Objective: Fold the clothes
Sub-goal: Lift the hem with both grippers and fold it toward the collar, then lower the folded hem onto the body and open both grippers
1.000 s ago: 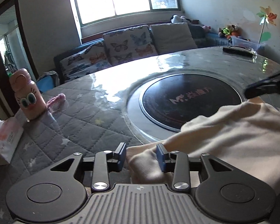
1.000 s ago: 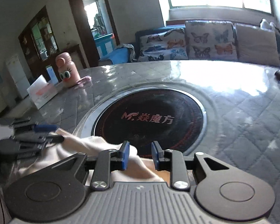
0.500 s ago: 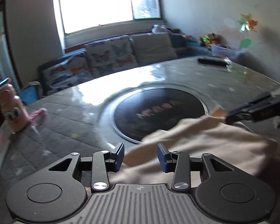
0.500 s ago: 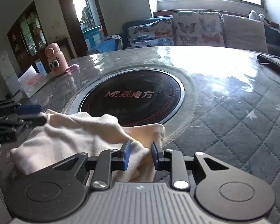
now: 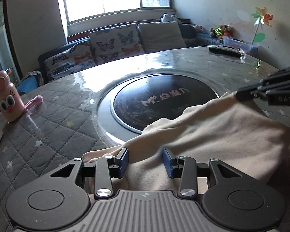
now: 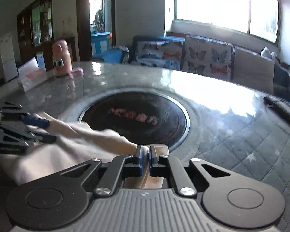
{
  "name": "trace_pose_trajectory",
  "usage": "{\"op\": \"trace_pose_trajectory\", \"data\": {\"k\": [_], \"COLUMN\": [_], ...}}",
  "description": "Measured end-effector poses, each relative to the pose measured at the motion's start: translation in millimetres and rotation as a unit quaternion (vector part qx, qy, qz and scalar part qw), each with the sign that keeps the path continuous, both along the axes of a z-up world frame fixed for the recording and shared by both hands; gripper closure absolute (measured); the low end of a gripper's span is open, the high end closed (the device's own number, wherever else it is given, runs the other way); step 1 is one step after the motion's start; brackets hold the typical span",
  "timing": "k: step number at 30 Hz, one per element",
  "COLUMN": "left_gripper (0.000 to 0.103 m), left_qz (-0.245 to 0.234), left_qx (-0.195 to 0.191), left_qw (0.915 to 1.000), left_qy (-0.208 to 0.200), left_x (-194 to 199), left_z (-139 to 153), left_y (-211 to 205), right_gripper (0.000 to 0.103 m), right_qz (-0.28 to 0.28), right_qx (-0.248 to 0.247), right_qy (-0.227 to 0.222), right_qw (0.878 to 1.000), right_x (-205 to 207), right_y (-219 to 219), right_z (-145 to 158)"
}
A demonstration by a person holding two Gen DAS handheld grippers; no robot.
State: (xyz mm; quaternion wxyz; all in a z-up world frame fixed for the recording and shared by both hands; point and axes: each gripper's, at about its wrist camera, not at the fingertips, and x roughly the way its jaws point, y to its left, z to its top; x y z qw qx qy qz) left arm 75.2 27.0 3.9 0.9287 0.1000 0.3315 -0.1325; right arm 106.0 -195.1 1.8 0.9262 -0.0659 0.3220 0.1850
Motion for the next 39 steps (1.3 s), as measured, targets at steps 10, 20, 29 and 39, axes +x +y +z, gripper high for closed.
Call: {"op": "trace_pose_trajectory", "data": {"k": [10,20,29,39], "left_gripper": [0.062,0.061,0.06,0.061], "left_qz": [-0.011,0.007,-0.002,-0.042], "left_qx": [-0.008,-0.017,-0.029,-0.004], "left_qw": [0.9999,0.9998,0.9995,0.9981], "left_qy": [-0.01,0.004,-0.013,-0.045], "left_x": [0.2,22.2,-4.9,-67.5], "left_z": [10.1,2.7,17.5,19.1], "left_y": [-8.8,-8.3,-7.7,-24.4], "right_gripper": [0.093,0.093,0.084,0.083], "right_qz": [0.024,0.044,0.081,0.179], "right_qx": [0.025,0.04,0.042,0.014], "right_qy": [0.004,0.059,0.041,0.014], "right_qw": [0.999,0.996,0.995,0.984], "right_x": [-1.0,32.3,-7.0,-67.3], "right_y": [8.2,33.1,30.6,63.2], "right_z": [9.4,-18.1,3.3,5.7]}}
